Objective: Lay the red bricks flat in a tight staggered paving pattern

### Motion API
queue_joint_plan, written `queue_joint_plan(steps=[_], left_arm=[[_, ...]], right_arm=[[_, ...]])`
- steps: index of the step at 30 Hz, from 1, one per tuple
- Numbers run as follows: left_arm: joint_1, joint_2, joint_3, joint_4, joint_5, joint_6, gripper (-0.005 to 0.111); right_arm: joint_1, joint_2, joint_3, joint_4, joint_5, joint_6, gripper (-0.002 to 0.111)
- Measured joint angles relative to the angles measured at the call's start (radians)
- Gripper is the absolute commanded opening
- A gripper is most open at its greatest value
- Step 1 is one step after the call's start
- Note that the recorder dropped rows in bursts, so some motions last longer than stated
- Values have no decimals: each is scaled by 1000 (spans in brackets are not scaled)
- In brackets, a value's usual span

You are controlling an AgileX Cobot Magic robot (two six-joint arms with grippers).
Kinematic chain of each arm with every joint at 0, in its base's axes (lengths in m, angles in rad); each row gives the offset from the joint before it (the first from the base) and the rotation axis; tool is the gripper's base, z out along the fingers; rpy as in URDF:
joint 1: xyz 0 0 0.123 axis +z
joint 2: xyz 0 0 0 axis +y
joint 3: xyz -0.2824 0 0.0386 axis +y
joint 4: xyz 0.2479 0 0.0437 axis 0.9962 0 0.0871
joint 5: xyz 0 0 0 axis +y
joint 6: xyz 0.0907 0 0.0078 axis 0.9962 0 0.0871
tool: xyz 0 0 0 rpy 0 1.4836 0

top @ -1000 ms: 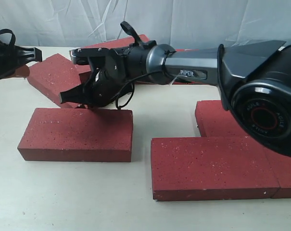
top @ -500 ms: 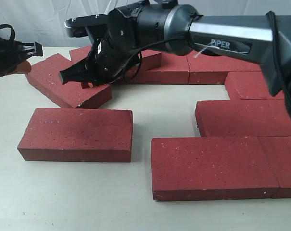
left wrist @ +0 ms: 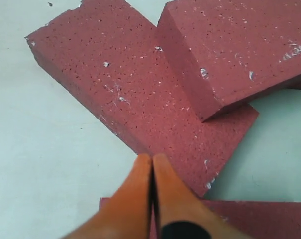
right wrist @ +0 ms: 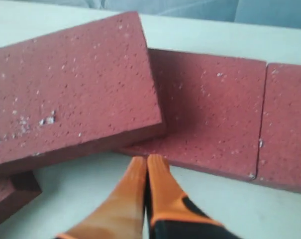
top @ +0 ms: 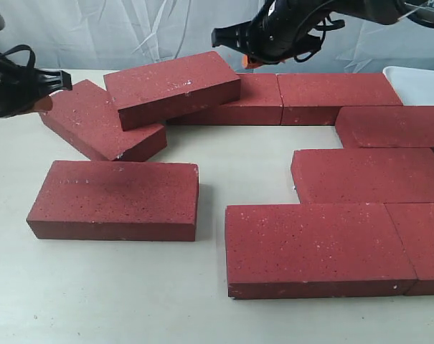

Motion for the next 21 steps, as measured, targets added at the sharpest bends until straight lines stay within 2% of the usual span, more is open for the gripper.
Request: queue_joint_plan(steps=[7,11,18,21], left_arm=[[0,159,-138,-66,-17,0,0],[0,242,-228,-113,16,-8,0],[0,382,-367,-128,85,-125,0],[0,421,-410,-58,101,-231,0]], right_arm=[[-39,21,0,-2,-158,-57,0],[-53,60,-30,-2,-178,-69,-1],[-78,191,-275,2,44,-165,-1],[-86,253,-402,13,131,-182,-1]])
